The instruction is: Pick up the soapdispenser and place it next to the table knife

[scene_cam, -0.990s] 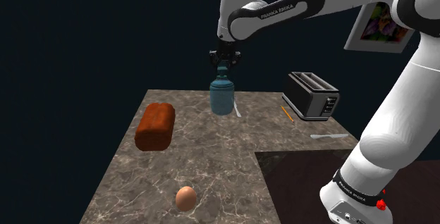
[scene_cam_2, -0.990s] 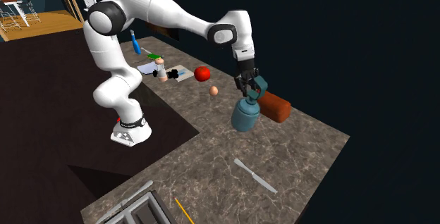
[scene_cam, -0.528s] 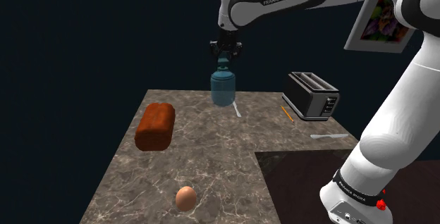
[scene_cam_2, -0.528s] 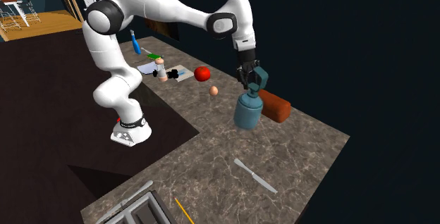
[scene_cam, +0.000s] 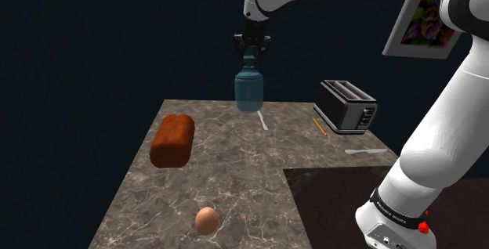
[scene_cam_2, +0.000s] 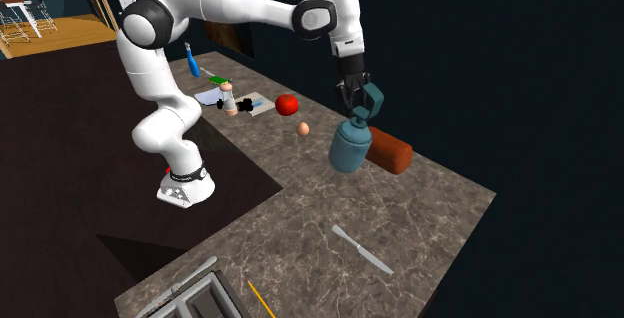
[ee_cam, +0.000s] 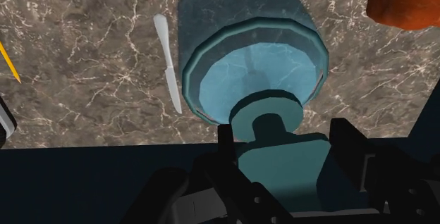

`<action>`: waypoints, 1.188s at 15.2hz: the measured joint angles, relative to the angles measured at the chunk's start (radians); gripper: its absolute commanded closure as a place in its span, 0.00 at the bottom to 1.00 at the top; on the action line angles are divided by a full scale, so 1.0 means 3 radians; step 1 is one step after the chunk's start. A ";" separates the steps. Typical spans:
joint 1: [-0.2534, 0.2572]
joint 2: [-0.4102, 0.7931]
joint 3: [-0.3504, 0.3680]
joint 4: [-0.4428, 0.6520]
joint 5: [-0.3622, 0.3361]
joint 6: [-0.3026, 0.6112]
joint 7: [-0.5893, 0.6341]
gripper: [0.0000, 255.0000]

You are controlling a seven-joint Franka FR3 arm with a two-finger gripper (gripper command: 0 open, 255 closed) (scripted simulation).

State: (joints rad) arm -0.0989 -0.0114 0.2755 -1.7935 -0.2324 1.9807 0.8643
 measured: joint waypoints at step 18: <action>0.0029 0.0130 0.0028 0.0953 0.0007 -0.0819 -0.0137 1.00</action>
State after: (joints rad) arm -0.0902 0.0276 0.2840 -1.5078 -0.2303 1.7349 0.8232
